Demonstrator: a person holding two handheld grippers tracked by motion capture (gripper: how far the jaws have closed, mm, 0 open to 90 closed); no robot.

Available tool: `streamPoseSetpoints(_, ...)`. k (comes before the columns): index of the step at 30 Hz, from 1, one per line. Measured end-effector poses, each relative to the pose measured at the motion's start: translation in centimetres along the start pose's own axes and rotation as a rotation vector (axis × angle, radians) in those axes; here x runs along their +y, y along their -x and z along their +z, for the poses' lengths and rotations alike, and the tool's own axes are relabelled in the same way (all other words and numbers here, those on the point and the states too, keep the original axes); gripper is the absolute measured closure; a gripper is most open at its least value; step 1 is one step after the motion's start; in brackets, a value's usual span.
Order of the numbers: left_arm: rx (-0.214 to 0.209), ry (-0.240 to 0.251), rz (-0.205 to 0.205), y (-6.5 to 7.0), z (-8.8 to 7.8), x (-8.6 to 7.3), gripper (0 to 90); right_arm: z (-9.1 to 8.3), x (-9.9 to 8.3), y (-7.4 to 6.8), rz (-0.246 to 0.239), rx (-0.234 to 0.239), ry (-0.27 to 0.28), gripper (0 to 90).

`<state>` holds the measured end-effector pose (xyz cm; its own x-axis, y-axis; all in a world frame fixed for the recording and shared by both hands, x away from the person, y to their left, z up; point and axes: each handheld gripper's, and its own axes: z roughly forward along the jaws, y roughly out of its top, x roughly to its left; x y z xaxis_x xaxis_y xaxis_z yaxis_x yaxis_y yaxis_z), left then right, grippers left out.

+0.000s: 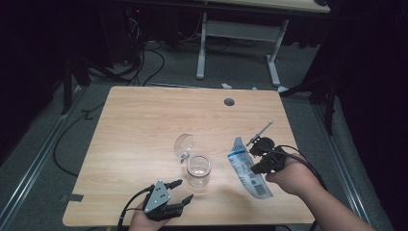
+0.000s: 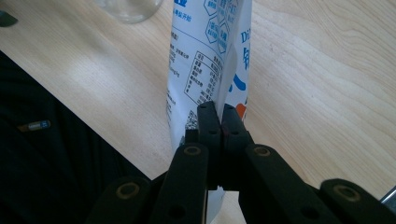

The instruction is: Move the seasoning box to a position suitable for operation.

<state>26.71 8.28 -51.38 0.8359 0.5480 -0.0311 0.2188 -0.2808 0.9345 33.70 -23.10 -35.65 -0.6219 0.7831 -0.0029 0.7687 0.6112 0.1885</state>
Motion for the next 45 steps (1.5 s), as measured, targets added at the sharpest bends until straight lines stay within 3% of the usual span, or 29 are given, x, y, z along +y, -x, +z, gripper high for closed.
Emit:
streamPoseSetpoints(9,-0.029,-0.020,0.022,1.1,1.9,0.3,37.3,-0.1,1.1,-1.1,-0.032,0.014,0.000,89.9)
streamPoseSetpoints(21,-0.083,-0.009,0.048,2.7,3.9,0.9,36.4,-0.7,2.3,-2.9,-0.057,0.013,0.004,89.9)
streamPoseSetpoints(32,-0.098,0.009,0.065,3.4,5.0,1.3,36.3,-0.8,3.1,-4.2,-0.095,0.021,0.011,89.9)
streamPoseSetpoints(45,-0.136,0.015,0.097,5.0,7.5,1.6,34.5,-1.0,3.8,-5.5,-0.124,0.036,0.016,89.9)
